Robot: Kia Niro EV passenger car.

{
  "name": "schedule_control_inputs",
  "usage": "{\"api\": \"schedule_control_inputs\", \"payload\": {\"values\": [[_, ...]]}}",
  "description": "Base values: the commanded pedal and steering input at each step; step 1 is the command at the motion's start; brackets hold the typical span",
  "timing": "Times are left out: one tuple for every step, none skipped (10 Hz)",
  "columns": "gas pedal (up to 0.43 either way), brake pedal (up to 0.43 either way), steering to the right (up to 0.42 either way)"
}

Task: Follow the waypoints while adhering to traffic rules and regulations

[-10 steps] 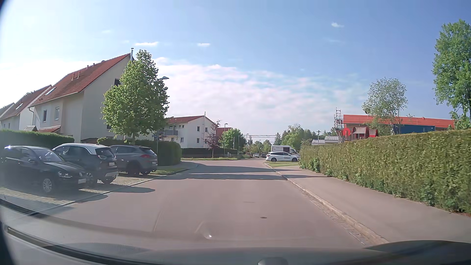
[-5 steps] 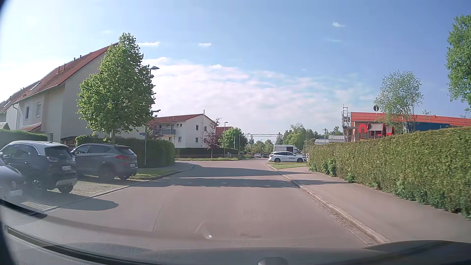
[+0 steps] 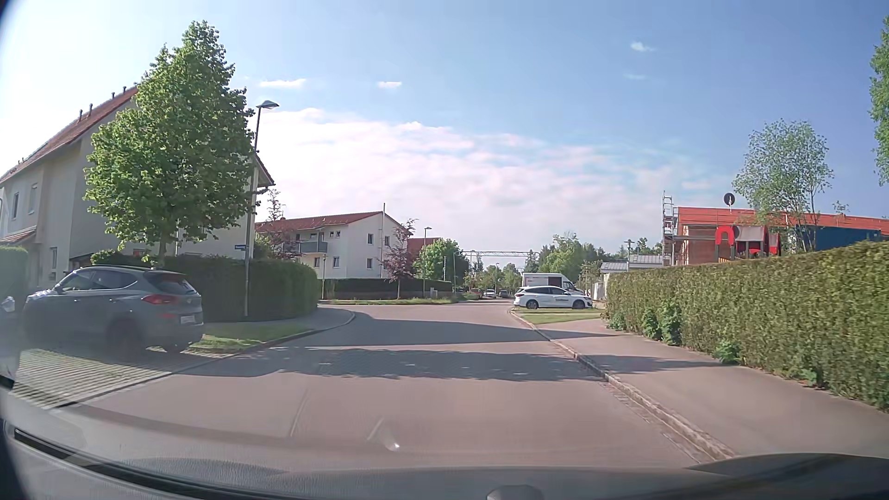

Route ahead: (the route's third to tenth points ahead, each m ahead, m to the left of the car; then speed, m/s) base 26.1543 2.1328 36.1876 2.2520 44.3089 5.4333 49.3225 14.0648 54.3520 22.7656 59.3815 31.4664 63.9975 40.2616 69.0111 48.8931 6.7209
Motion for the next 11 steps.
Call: {"api": "schedule_control_inputs", "payload": {"values": [[0.0,0.0,-0.006],[0.0,0.0,-0.006],[0.0,0.0,-0.005],[0.008,0.0,-0.005],[0.008,0.0,-0.004],[0.008,0.0,0.0],[0.008,0.0,0.004],[0.008,0.0,0.004],[0.008,0.0,0.004],[0.008,0.0,0.005],[0.008,0.0,0.006]]}}
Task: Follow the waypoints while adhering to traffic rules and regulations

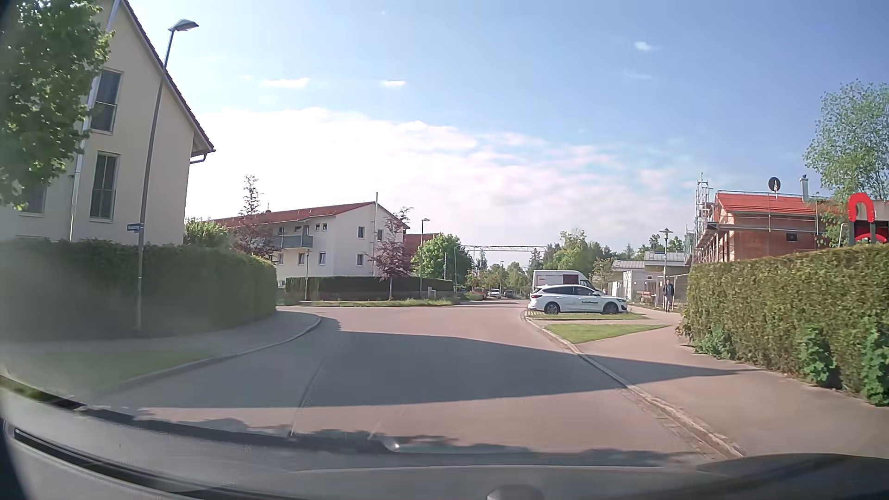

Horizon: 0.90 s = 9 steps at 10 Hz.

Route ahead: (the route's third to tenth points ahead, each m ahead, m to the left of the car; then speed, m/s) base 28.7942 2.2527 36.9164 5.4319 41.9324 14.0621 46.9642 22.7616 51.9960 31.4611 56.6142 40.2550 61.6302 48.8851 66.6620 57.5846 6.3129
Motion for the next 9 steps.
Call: {"api": "schedule_control_inputs", "payload": {"values": [[0.008,0.0,0.006],[0.008,0.0,0.008],[0.008,0.0,0.008],[0.008,0.0,0.008],[0.008,0.0,0.007],[0.008,0.0,0.006],[0.02,0.0,0.006],[0.02,0.0,0.004],[0.02,0.0,0.003]]}}
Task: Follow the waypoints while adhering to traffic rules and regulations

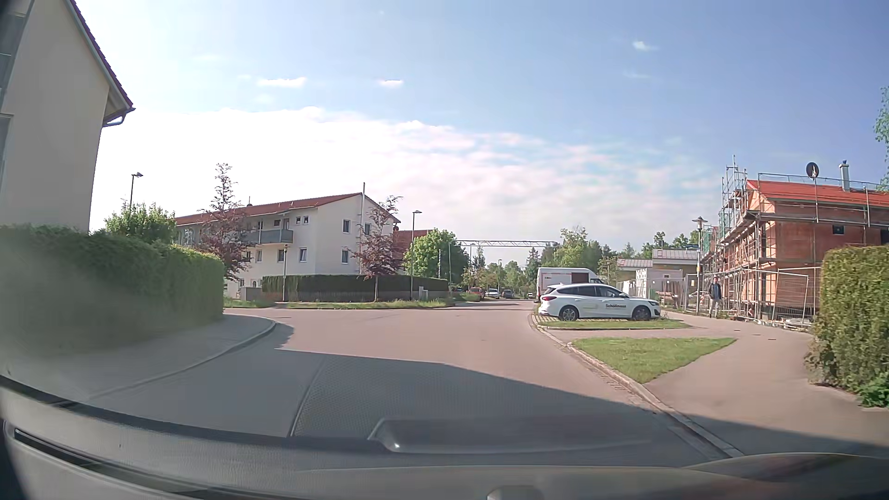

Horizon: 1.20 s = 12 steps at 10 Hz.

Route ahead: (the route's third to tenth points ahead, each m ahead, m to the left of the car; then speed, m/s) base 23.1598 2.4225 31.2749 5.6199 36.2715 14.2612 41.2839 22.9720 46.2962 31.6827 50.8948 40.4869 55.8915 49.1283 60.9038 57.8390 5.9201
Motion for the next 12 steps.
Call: {"api": "schedule_control_inputs", "payload": {"values": [[0.02,0.0,0.001],[0.008,0.0,0.001],[0.0,0.0,0.0],[0.0,0.0,0.0],[0.0,0.0,0.0],[0.0,0.0,-0.002],[0.0,0.0,-0.005],[0.008,0.0,-0.006],[0.02,0.0,-0.007],[0.008,0.0,-0.007],[0.0,0.0,-0.009],[0.0,0.0,-0.01]]}}
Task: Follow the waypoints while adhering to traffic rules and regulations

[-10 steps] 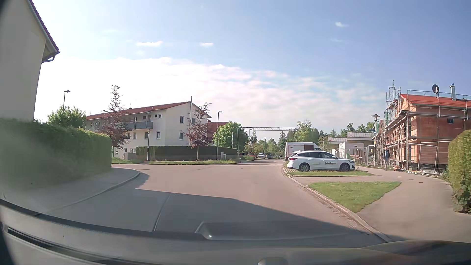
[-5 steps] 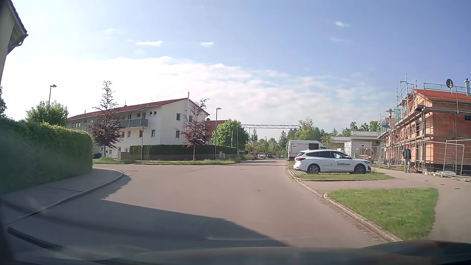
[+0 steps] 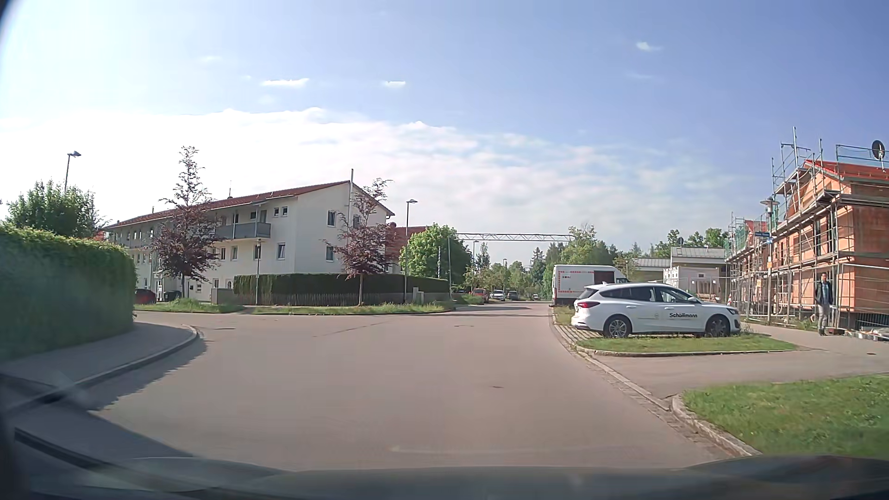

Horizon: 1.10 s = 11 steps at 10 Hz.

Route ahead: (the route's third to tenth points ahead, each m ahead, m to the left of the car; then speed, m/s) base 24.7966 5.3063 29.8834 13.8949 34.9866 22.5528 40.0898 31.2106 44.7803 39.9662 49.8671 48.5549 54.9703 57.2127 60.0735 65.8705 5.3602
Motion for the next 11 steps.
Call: {"api": "schedule_control_inputs", "payload": {"values": [[0.0,0.0,-0.009],[0.0,0.0,-0.008],[0.0,0.0,-0.006],[0.0,0.0,-0.006],[0.0,0.0,-0.006],[0.0,0.0,-0.006],[0.0,0.0,-0.006],[0.0,0.0,-0.007],[0.0,0.006,-0.006],[0.0,0.024,-0.006],[0.0,0.037,-0.006]]}}
